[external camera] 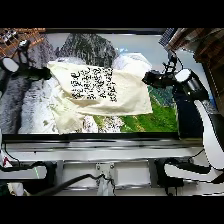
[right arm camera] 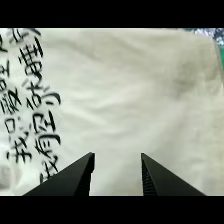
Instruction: Fold the clothes and pants, and hang the long-sleeved shirts on hangers.
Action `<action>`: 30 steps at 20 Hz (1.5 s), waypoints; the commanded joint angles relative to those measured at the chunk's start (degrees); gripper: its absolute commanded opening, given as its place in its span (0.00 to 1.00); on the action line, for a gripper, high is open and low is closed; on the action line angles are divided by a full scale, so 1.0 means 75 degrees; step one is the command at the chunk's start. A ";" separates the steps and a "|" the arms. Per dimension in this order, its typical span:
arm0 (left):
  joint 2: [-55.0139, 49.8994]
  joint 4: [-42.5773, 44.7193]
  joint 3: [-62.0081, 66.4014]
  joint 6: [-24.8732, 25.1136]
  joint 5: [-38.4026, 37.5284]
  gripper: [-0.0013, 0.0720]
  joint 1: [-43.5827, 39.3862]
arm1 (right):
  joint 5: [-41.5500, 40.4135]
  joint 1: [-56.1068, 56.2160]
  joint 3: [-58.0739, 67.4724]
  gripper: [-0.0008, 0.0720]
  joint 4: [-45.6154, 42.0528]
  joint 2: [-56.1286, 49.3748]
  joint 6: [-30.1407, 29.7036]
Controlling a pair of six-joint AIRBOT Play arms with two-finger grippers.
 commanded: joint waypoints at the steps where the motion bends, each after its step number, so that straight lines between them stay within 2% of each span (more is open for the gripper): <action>1: 0.0484 0.0047 -0.0405 -0.0181 -0.0874 0.45 0.0816 | 0.0842 -0.0006 -0.0064 0.47 -0.0306 0.0259 -0.0326; 5: 0.1399 0.0029 -0.2162 -0.0117 -0.0831 0.45 0.1297 | 0.0866 -0.0006 -0.0930 0.47 -0.0306 0.1247 -0.0408; 9: 0.1370 -0.1268 -0.3477 0.1151 0.0119 0.45 0.1291 | 0.0842 -0.0006 -0.1714 0.47 -0.0306 0.2209 -0.0411; 11: 0.1250 -0.1457 -0.3544 0.1635 0.0455 0.46 0.1279 | 0.0857 -0.0006 -0.1909 0.47 -0.0306 0.2567 -0.0408; 22: 0.0367 -0.1597 -0.3544 0.1719 0.0816 0.45 0.1221 | 0.0874 -0.0009 -0.1932 0.47 -0.0023 0.3066 -0.0393; 24: 0.0277 -0.1766 -0.3541 0.1772 0.0839 0.39 0.1192 | 0.0877 -0.0006 -0.1929 0.47 0.0050 0.3069 -0.0393; 29: 0.0058 -0.1798 -0.3541 0.1769 0.1014 0.38 0.0973 | 0.0950 -0.0009 -0.1929 0.47 0.0119 0.3069 -0.0393; 30: 0.0044 -0.1845 -0.3541 0.1769 0.1049 0.32 0.0924 | 0.0997 -0.0006 -0.1929 0.47 0.0119 0.3069 -0.0393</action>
